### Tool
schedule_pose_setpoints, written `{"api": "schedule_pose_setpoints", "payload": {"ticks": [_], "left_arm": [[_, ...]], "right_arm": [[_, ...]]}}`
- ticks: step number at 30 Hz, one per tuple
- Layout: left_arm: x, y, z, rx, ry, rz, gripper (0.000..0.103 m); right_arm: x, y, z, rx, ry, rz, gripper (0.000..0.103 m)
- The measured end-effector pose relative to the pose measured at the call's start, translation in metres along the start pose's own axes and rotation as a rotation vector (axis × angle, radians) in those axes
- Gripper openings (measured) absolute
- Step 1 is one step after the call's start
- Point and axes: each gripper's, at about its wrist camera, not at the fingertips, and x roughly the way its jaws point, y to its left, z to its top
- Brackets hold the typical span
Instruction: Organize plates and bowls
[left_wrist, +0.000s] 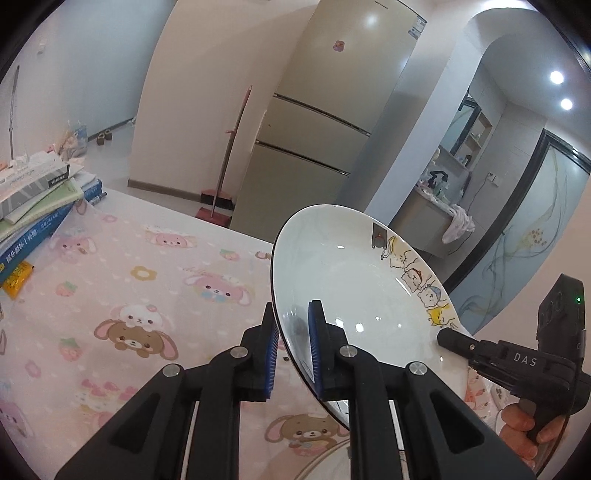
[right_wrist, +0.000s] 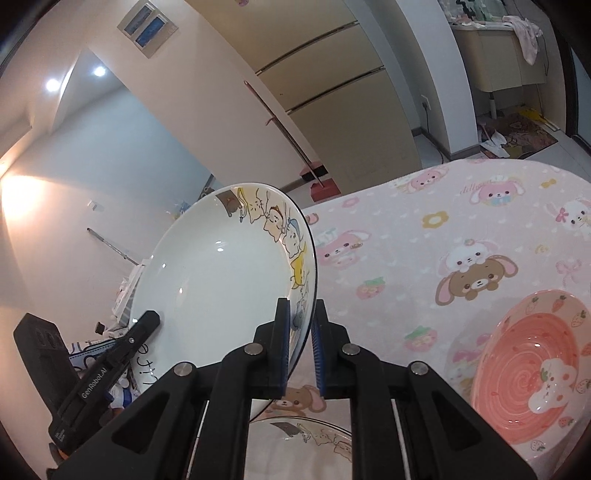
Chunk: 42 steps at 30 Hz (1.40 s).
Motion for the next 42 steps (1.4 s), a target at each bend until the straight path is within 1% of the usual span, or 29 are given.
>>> {"api": "schedule_pose_setpoints", "payload": {"ticks": [2,4,6,9,10,13,16,19,23,29,35,39,42], "left_arm": [[-0.007,-0.005,0.003,0.001,-0.002,-0.008,0.015],[-0.016,-0.015,0.006,0.029,-0.007,0.003,0.015],[-0.027,-0.025,0.010,0.041,-0.016,-0.003,0.016],[-0.045,-0.037,0.019,0.012,-0.039,-0.041,0.016],[-0.052,-0.042,0.020,0.019,-0.042,-0.051,0.016],[-0.074,-0.059,0.020,0.064,-0.069,-0.047,0.016],[-0.096,-0.068,0.016,0.065,-0.081,-0.061,0.016],[-0.116,-0.074,0.008,0.070,-0.077,-0.065,0.016],[-0.147,-0.082,-0.010,0.099,-0.093,-0.073,0.017],[-0.178,-0.086,-0.035,0.106,-0.090,-0.071,0.017],[-0.196,-0.081,-0.061,0.116,-0.094,-0.059,0.018],[-0.203,-0.072,-0.087,0.089,-0.088,-0.030,0.019],[-0.206,-0.064,-0.103,0.072,-0.079,-0.026,0.019]], "right_arm": [[-0.007,0.001,0.004,0.000,-0.013,0.002,0.012],[-0.016,0.001,0.005,0.008,-0.018,0.014,0.012],[-0.029,0.004,0.006,0.006,-0.026,0.018,0.012],[-0.051,0.008,0.008,-0.010,-0.050,0.019,0.012],[-0.060,0.009,0.008,-0.017,-0.061,0.021,0.012],[-0.087,0.013,0.007,-0.027,-0.097,0.031,0.012],[-0.112,0.022,0.000,-0.063,-0.129,0.026,0.012],[-0.133,0.029,-0.008,-0.088,-0.147,0.030,0.012],[-0.160,0.039,-0.031,-0.135,-0.196,-0.010,0.012],[-0.182,0.037,-0.054,-0.143,-0.207,0.021,0.012],[-0.194,0.037,-0.078,-0.163,-0.204,0.044,0.012],[-0.193,0.038,-0.096,-0.173,-0.184,0.047,0.012],[-0.188,0.034,-0.110,-0.187,-0.165,0.042,0.012]]}}
